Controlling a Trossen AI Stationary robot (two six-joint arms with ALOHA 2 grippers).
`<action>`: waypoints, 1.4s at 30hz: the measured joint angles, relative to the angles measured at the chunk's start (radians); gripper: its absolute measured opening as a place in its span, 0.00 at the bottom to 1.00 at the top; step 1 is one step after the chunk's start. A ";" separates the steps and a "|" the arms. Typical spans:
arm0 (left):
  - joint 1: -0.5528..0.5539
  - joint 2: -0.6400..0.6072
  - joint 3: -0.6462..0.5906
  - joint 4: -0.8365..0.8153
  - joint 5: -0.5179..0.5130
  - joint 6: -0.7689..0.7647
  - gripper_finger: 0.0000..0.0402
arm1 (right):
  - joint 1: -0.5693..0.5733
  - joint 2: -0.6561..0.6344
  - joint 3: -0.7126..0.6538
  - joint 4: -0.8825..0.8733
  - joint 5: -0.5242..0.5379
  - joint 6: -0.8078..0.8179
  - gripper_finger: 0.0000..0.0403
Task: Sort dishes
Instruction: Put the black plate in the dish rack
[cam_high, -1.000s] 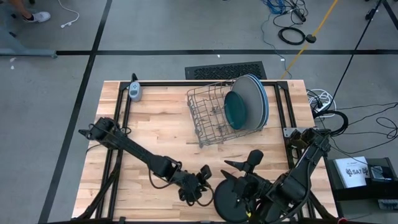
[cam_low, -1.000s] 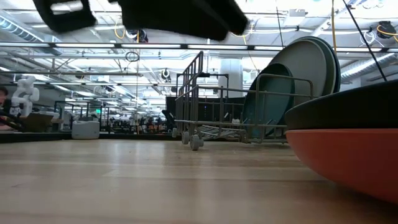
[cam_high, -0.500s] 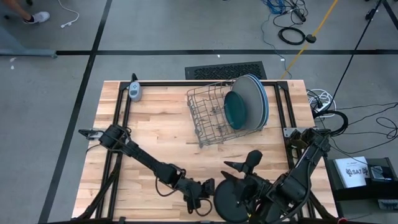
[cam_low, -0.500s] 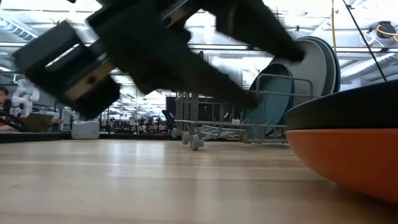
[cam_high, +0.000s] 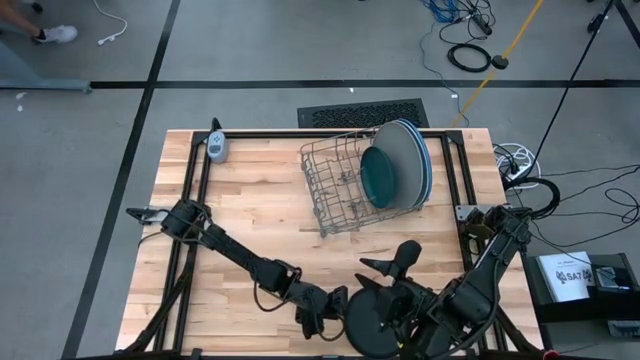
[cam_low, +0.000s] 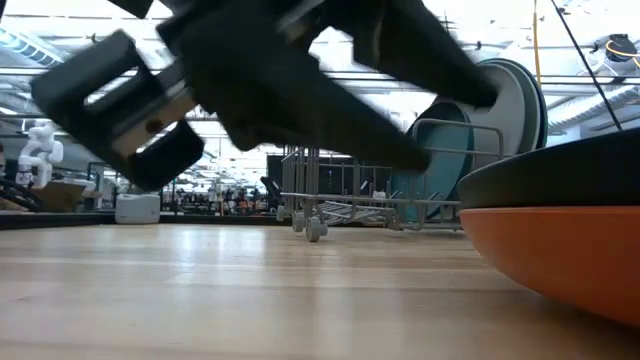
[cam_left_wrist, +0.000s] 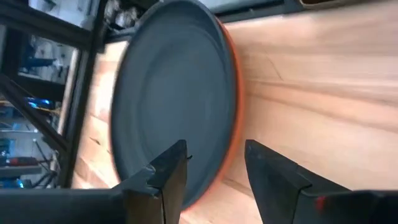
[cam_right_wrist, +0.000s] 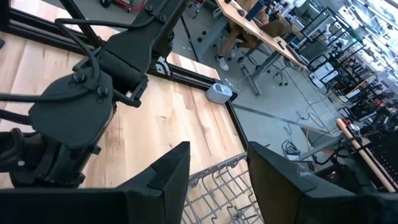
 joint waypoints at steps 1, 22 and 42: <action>0.002 0.005 0.001 0.016 0.011 -0.001 0.40 | 0.000 0.000 0.000 0.000 0.000 0.000 0.38; 0.020 0.102 0.117 -0.035 0.049 0.001 0.27 | -0.006 0.000 0.000 -0.008 -0.002 0.000 0.38; 0.019 0.120 0.119 -0.022 0.015 -0.001 0.10 | -0.006 0.000 0.000 -0.004 -0.002 0.001 0.38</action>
